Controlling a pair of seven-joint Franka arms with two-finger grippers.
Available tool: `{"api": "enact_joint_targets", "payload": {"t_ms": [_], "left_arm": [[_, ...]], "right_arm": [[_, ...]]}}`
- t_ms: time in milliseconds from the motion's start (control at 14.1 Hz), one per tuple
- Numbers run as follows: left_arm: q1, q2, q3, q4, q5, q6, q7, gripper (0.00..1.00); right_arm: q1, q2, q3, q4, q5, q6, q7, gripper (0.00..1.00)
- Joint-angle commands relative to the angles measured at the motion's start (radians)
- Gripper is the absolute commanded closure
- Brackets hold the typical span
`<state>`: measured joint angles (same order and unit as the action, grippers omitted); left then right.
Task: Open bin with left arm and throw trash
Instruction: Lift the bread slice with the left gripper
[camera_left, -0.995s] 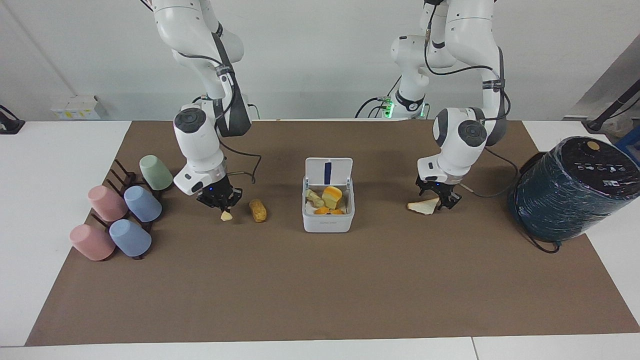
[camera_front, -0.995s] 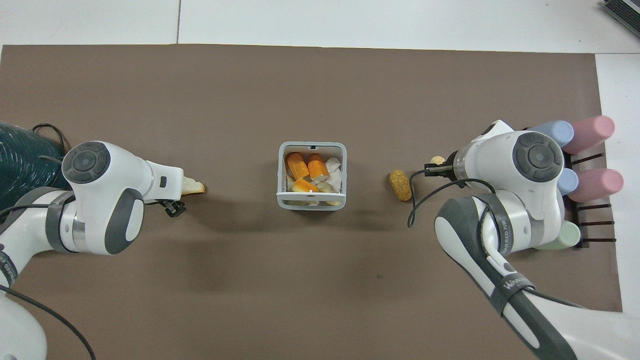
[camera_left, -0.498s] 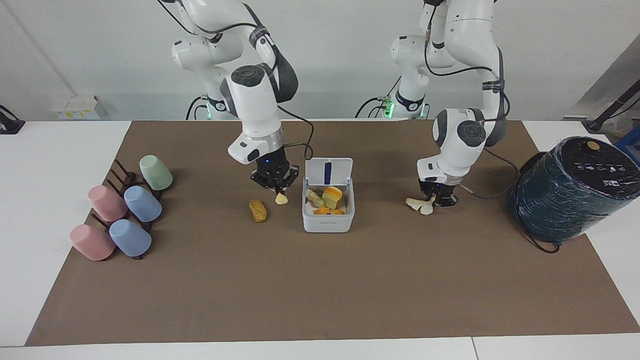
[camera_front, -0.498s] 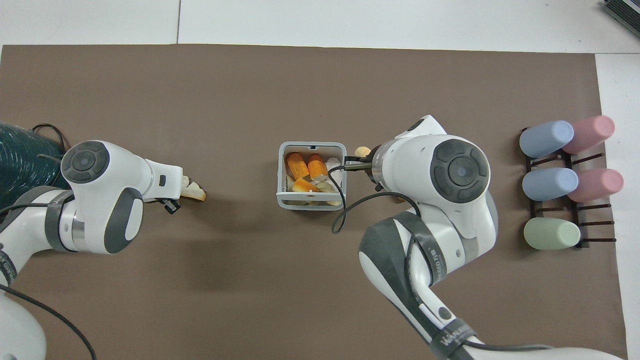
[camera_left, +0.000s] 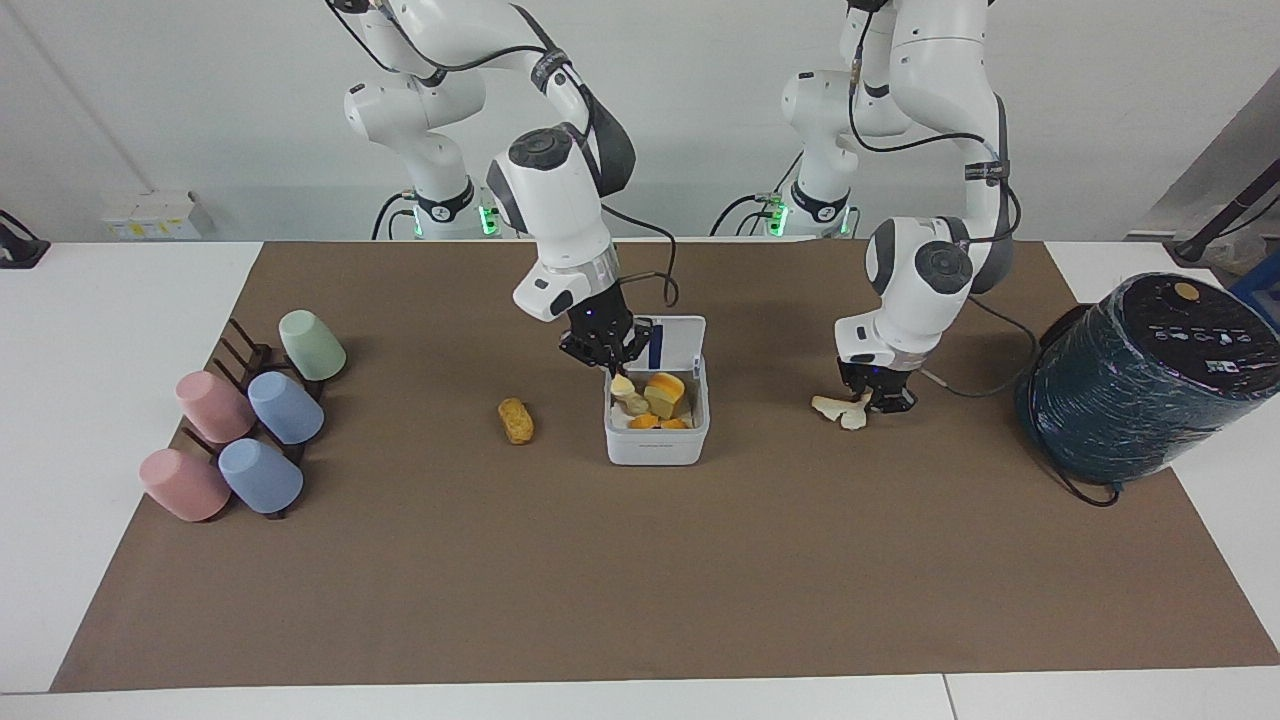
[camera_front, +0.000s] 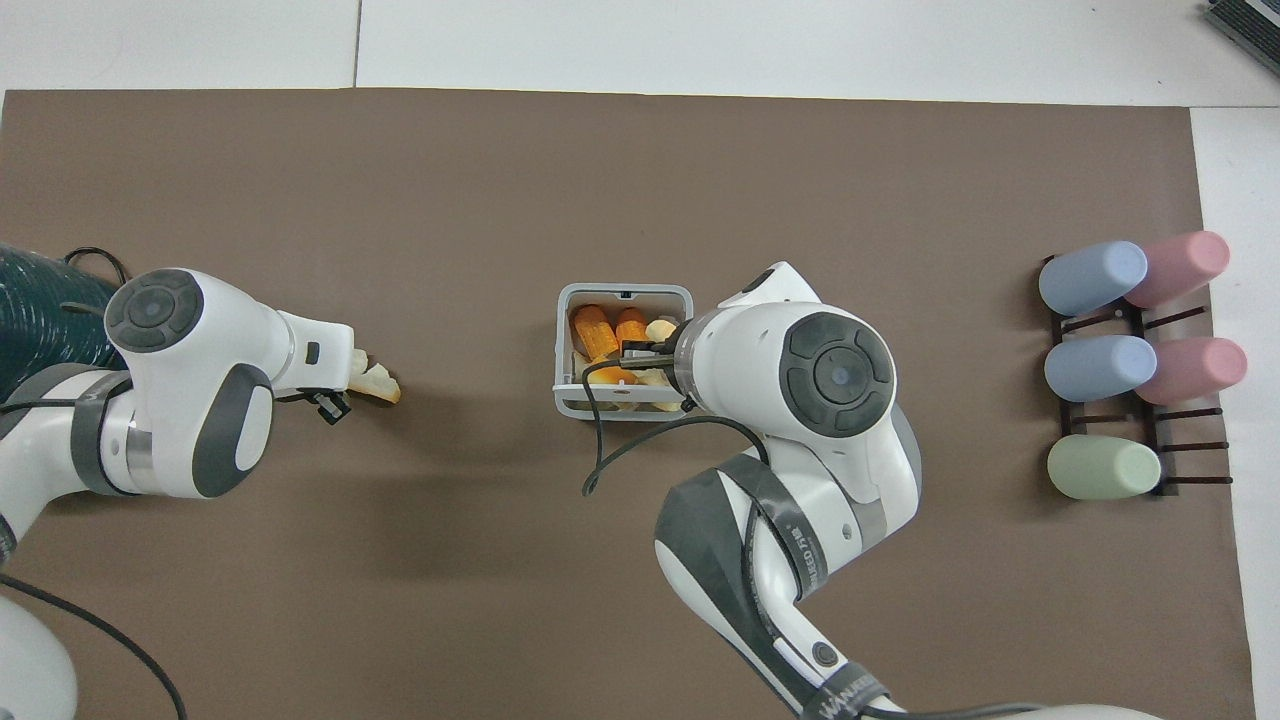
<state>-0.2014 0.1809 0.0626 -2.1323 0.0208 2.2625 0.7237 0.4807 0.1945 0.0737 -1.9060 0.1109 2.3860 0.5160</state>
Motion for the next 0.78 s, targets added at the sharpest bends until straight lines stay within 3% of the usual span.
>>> {"api": "enact_joint_targets", "payload": {"t_ms": [0,213,427,711], "left_arm": [[0.028,-0.008,0.0,0.121,0.015,-0.139,-0.007,1.0],[0.036,-0.001,0.0,0.267,0.015,-0.282,-0.027,1.0],[0.031,-0.003,-0.001,0.342,0.004,-0.356,-0.139,1.0],[-0.067,0.0,-0.014,0.44,-0.045,-0.449,-0.511,1.0]], "right_arm": [[-0.002,0.009,0.001,0.021,0.018,-0.008,0.009,0.11],[-0.004,0.009,0.001,0.021,0.019,-0.007,0.009,0.09],[-0.004,0.009,0.001,0.021,0.018,-0.008,0.009,0.09],[-0.092,-0.003,-0.006,-0.002,0.001,-0.031,-0.084,0.06]]}}
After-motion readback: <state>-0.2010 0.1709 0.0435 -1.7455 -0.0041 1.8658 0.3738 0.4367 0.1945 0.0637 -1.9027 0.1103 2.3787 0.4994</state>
